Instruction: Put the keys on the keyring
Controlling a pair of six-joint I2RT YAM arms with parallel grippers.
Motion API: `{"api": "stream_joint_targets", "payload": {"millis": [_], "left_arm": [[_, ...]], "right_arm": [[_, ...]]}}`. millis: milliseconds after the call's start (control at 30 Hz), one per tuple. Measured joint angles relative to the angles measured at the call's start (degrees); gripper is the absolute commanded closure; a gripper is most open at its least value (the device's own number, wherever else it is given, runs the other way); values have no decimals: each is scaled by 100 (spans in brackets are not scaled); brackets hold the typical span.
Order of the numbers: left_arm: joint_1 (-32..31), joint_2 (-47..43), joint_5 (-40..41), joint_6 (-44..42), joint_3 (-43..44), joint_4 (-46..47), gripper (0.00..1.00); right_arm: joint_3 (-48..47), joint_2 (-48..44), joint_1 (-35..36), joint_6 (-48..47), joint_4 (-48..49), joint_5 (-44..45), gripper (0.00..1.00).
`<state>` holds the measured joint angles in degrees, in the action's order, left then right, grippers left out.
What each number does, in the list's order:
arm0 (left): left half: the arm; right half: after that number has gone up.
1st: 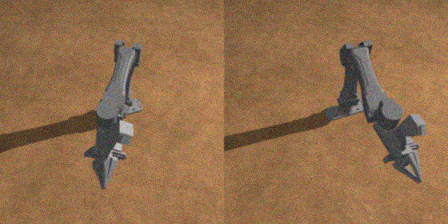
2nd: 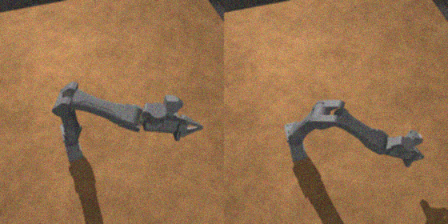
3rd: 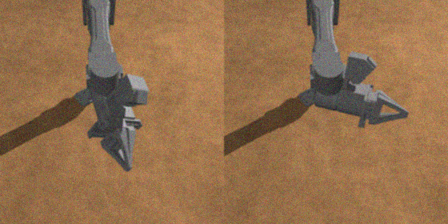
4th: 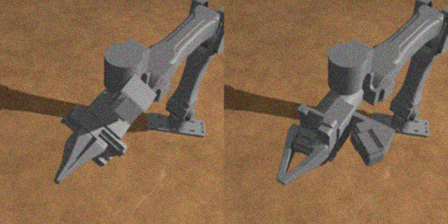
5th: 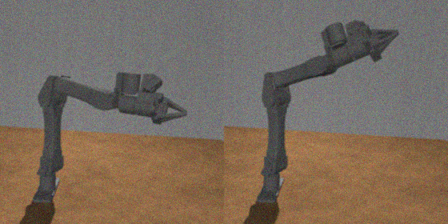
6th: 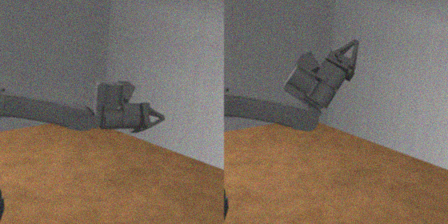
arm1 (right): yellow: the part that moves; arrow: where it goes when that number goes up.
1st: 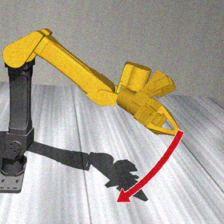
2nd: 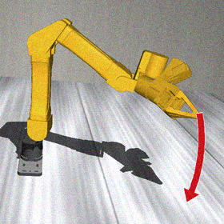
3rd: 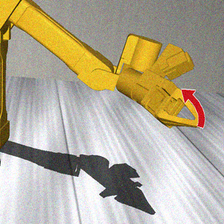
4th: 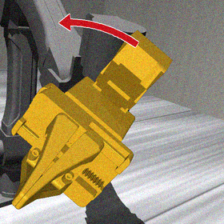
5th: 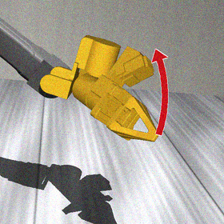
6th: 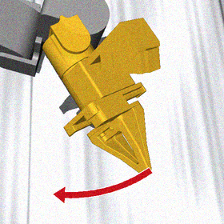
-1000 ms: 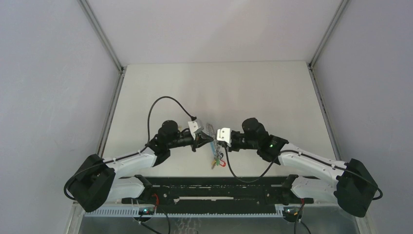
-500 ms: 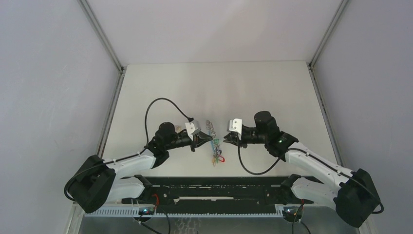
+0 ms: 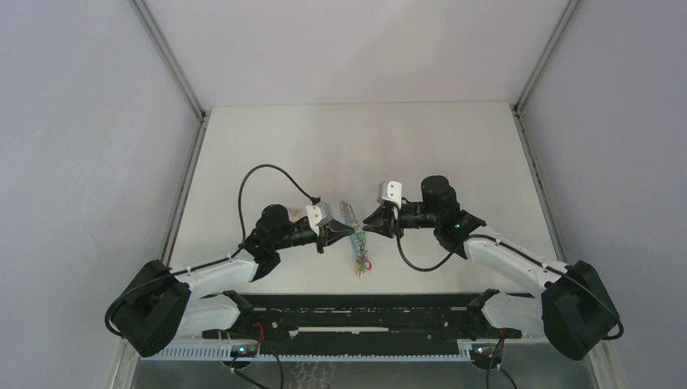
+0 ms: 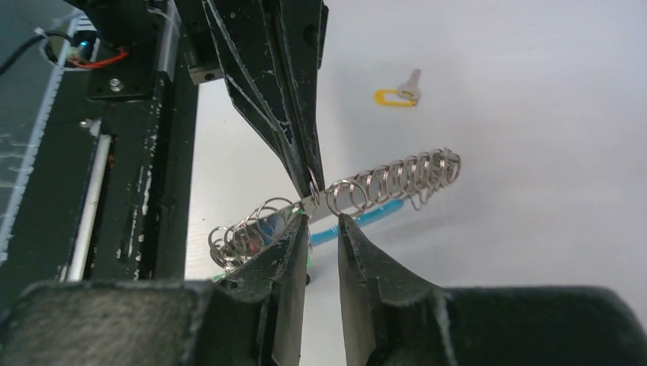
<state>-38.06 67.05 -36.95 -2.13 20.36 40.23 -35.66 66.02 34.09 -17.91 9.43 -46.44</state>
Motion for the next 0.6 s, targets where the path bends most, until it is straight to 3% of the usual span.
{"api": "stream_joint_targets", "payload": {"millis": [600], "left_arm": [[0, -9, -136, -2, 0, 122, 100]], "right_arm": [[-352, 715, 0, 251, 317, -785, 86]]}}
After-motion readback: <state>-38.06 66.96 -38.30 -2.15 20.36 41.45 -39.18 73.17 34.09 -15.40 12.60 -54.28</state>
